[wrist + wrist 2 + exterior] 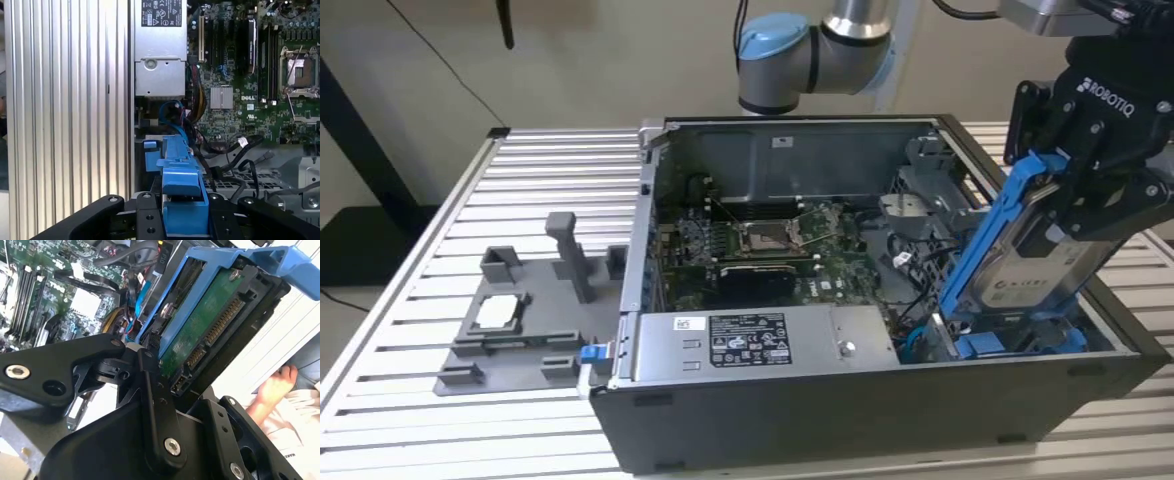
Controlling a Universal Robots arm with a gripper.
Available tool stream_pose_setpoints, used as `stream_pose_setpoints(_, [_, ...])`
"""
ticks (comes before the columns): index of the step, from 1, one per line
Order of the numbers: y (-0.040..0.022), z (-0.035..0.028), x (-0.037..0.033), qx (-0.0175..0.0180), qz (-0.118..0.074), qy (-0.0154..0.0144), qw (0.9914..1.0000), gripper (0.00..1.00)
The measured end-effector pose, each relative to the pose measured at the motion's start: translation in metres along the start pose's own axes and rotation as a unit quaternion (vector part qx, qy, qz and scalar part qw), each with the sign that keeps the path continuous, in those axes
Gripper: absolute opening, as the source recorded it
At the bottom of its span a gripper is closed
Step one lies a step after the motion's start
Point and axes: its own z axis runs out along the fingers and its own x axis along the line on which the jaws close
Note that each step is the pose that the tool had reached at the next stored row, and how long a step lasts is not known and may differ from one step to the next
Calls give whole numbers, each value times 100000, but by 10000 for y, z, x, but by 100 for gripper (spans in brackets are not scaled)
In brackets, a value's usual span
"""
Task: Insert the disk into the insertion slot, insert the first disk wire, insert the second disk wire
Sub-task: 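Insert the disk into the insertion slot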
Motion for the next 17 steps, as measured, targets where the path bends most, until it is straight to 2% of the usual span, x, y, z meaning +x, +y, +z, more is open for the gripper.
stream_pose_setpoints(9, [-34,96,2,689,-939,33,99993,33])
stream_pose_setpoints(17, [-60,154,2,703,-964,39,99993,33])
